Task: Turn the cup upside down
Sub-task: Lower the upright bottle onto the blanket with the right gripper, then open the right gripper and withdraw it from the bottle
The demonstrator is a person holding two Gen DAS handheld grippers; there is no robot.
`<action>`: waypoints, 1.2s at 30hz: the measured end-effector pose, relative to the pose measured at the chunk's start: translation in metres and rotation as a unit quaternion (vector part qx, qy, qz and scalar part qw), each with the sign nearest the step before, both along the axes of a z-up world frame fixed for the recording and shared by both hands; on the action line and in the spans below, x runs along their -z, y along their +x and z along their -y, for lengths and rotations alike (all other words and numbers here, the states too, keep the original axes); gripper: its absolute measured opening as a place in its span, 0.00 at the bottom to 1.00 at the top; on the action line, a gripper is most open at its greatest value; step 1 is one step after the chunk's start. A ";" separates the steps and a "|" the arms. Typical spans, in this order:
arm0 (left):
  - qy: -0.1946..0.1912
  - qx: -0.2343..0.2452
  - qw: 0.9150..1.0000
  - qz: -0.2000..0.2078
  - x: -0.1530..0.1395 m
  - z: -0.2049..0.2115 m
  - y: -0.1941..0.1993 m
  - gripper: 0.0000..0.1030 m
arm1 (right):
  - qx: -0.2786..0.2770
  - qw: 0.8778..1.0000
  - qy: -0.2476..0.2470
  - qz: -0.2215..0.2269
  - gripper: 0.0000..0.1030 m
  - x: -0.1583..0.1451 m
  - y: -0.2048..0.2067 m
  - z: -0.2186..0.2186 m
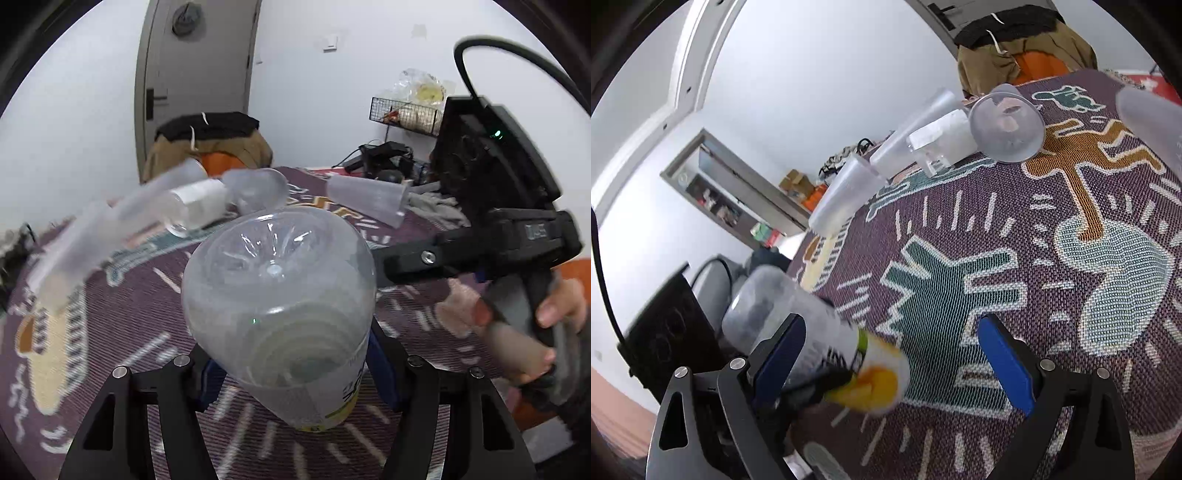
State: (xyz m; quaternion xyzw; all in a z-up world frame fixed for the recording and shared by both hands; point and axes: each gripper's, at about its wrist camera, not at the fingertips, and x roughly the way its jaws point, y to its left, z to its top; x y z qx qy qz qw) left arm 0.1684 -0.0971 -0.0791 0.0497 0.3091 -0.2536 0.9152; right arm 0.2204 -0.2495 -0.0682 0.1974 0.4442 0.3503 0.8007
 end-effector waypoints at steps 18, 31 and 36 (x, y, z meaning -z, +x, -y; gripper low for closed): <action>0.067 0.007 0.997 -0.048 0.025 0.015 0.000 1.00 | 0.075 0.994 -0.083 0.013 0.93 0.010 -0.047 0.050; 0.038 -0.033 0.999 -0.010 -0.020 -0.023 -0.032 1.00 | 0.100 0.990 -0.077 0.058 0.94 -0.024 -0.082 0.064; 0.013 -0.047 0.999 0.017 -0.043 -0.035 -0.055 1.00 | 0.116 0.983 -0.105 0.101 1.00 -0.049 -0.103 0.057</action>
